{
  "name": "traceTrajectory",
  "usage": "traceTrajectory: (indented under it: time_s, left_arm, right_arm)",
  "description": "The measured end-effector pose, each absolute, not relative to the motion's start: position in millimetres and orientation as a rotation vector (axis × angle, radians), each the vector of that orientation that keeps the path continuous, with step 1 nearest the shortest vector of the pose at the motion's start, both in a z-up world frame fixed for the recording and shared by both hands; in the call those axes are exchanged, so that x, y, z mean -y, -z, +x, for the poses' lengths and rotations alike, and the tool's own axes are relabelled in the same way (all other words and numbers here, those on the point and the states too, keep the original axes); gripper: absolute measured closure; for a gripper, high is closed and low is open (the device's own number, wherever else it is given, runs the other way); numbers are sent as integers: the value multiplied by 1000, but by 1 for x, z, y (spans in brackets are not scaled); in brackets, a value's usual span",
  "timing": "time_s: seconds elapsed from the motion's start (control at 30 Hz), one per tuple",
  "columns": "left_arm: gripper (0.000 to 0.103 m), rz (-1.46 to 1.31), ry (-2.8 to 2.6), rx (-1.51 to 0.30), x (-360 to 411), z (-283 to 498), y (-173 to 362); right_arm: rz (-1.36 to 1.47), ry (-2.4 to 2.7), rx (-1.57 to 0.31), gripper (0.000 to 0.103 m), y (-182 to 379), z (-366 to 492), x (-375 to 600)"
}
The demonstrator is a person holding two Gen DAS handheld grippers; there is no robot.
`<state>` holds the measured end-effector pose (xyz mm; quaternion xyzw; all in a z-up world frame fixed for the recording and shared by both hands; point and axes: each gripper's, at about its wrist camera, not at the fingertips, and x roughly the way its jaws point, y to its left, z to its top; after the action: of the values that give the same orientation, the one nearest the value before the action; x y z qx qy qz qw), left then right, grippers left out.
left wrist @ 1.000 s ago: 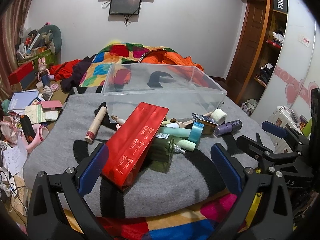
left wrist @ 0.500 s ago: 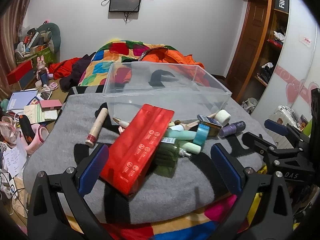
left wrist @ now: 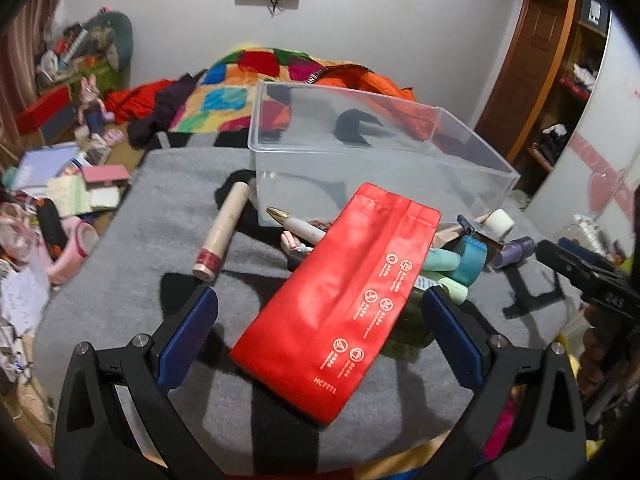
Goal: Organize objects
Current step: 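Grasp the red package with the left gripper while the right gripper grasps the white tape roll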
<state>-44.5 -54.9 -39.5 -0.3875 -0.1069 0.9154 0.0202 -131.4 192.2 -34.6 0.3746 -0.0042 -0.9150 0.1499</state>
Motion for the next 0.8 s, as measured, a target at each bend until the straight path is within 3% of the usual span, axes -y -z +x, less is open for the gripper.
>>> traceTrajectory:
  time_s: [0.23, 0.3, 0.57, 0.63, 0.8]
  left_arm:
    - [0, -1169, -2790, 288, 52, -39, 44]
    - [0, -1165, -2784, 283, 52, -37, 45]
    - [0, -1111, -2805, 197, 39, -33, 44]
    - [3, -1100, -2804, 196, 38, -34, 43]
    - [25, -1081, -2788, 207, 38, -30, 40]
  right_arm:
    - [1085, 2605, 5, 4, 38, -155, -185]
    - [1107, 2586, -19, 16, 42, -161, -179]
    - [1160, 2532, -9, 36, 53, -177, -173]
    - [1166, 2525, -32, 40, 54, -179, -171]
    - [1172, 2495, -39, 59, 56, -178, -168]
